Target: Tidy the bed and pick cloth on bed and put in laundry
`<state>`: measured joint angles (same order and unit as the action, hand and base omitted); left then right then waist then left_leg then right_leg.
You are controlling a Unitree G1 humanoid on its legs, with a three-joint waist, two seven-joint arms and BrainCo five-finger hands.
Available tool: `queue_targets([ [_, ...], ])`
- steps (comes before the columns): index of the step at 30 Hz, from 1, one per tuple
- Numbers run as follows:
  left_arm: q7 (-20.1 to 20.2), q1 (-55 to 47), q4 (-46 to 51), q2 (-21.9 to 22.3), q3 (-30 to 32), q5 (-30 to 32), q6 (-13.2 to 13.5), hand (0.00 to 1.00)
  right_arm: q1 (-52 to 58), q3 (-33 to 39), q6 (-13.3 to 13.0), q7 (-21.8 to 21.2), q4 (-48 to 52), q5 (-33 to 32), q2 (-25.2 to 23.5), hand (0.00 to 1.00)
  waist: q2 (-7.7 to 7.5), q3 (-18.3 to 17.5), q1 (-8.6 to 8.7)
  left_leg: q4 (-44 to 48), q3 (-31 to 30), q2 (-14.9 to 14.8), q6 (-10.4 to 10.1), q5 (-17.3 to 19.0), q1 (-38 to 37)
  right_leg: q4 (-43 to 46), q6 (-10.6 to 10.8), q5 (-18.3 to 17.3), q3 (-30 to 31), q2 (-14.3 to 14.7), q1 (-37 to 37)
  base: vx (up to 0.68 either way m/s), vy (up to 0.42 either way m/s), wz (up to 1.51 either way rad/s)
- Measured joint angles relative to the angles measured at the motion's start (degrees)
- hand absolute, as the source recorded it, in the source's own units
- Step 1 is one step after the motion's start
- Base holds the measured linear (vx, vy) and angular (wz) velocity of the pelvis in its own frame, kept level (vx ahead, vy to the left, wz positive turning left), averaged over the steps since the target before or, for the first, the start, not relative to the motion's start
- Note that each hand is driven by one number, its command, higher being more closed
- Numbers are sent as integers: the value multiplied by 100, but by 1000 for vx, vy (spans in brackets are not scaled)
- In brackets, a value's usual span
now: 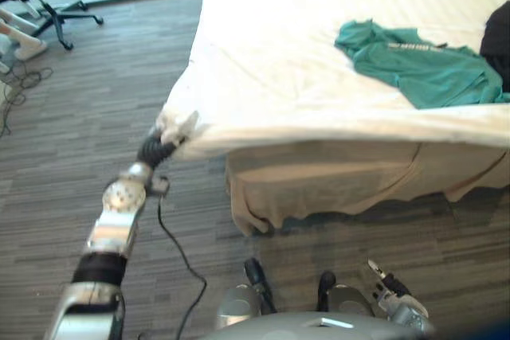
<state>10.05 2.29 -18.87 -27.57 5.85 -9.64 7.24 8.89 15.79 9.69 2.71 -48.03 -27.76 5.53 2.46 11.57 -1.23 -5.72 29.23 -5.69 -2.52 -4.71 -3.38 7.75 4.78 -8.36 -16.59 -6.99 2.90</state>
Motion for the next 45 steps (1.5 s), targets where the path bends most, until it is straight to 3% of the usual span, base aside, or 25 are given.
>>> queue_targets([
  [5, 142, -629, -830, 1027, 331, -467, -74, 0, 74, 83, 99, -225, -272, 112, -37, 0, -68, -224, -158, -25, -196, -39, -58, 29, -187, -259, -27, -22, -221, 86, 377, 38, -36, 19],
  [7, 113, -793, -1228, 1557, 615, -500, 48, 0, 94, 145, 122, -274, -317, 115, -44, 0, -116, -303, -223, -29, -300, -37, -107, 65, -328, -387, -26, -25, -327, 98, 623, 43, -32, 22],
  [13, -115, -1362, -2307, 1846, 1172, -424, -229, 0, 33, 300, 179, -456, -485, 266, -57, 0, -160, -434, -284, -31, -330, -8, -160, 130, -468, -527, -13, -36, -446, 89, 891, 41, -11, 10],
  [17, -644, -1728, -2631, 1857, 1881, -411, -473, 0, -25, 633, 318, -450, -583, 195, -102, 0, -202, -483, -431, -33, -353, 9, -178, 177, -575, -597, -9, -34, -504, 81, 1060, 10, -7, 7],
  [19, -870, -1719, -2654, 1859, 2126, -126, -566, 0, -59, 719, 377, -302, -585, -82, -99, 0, -203, -499, -444, -33, -377, 27, -173, 182, -566, -628, -4, -31, -542, 70, 1083, -13, 1, 6],
  [23, -867, -1702, -2762, 2049, 2321, 1705, -711, 0, -125, 1130, 483, 196, -581, -741, -110, 0, -201, -503, -419, -34, -312, 78, -144, 241, -589, -708, 34, -9, -523, 28, 1142, -10, 16, -5],
  [27, -859, -1701, -2836, 2292, 2064, 1928, -1006, 0, -153, 1408, 414, 743, -516, -1031, -154, 0, -247, -526, -421, -33, -179, 97, -144, 319, -667, -709, 50, 0, -439, -6, 1151, 26, 27, -16],
  [30, -866, -1658, -2817, 2287, 1724, 1940, -895, 0, -163, 1580, 151, 1179, -387, -1003, -215, 0, -292, -546, -379, -33, -145, 111, -145, 350, -672, -702, 58, 6, -438, -25, 1156, 65, 9, -7],
  [31, -862, -1659, -2757, 2263, 1521, 1938, -839, 0, -180, 1586, 45, 1377, -150, -960, -208, 100, -291, -548, -346, -32, -137, 119, -144, 354, -673, -683, 64, 10, -433, -37, 1157, 88, 9, -4],
  [33, -849, -1641, -2688, 2224, 1228, 1932, -797, 0, -319, 1711, -148, 1711, 323, -745, -161, 100, -284, -552, -281, -31, -133, 134, -144, 372, -692, -660, 78, 18, -430, -59, 1158, 71, 11, -4],
  [35, -778, -1574, -2580, 2184, 862, 1914, -795, 0, -673, 1768, -262, 2105, 671, -375, 192, 100, -276, -549, -272, -31, -118, 156, -128, 395, -753, -618, 81, 19, -393, -92, 1155, 62, 20, -7],
  [39, -795, -1469, -2573, 2108, 228, 1279, -662, 0, -1884, 1555, -718, 2384, 1138, 606, 1510, 100, -220, -566, -242, -30, -166, 206, -100, 414, -749, -579, 89, 24, -389, -134, 1099, 0, 0, 0],
  [40, -800, -1481, -2582, 2071, 132, 1214, -662, 0, -2074, 1470, -775, 2324, 1132, 787, 1707, 100, -226, -564, -242, -30, -180, 206, -100, 413, -739, -579, 89, 24, -388, -130, 1088, 0, 0, 0],
  [42, -810, -1574, -2550, 1935, -265, 1063, -677, 0, -2795, 1057, -1078, 1796, 1178, 1089, 2419, 100, -211, -573, -229, -24, -266, 211, -93, 393, -657, -581, 89, 24, -395, -113, 1023, 18, -33, 9],
  [43, -806, -1590, -2505, 1910, -377, 1064, -707, 0, -2869, 991, -1110, 1616, 1365, 1133, 2540, 100, -205, -577, -212, -19, -315, 212, -88, 381, -619, -577, 88, 25, -398, -111, 1002, 34, -35, 21],
  [45, -779, -1875, -2126, 1884, -689, 1106, -872, 0, -2834, 644, -1361, 890, 2794, 1154, 2641, 100, -167, -579, -147, 8, -376, 198, -69, 336, -526, -569, 84, 36, -408, -95, 932, 61, -38, 15],
])
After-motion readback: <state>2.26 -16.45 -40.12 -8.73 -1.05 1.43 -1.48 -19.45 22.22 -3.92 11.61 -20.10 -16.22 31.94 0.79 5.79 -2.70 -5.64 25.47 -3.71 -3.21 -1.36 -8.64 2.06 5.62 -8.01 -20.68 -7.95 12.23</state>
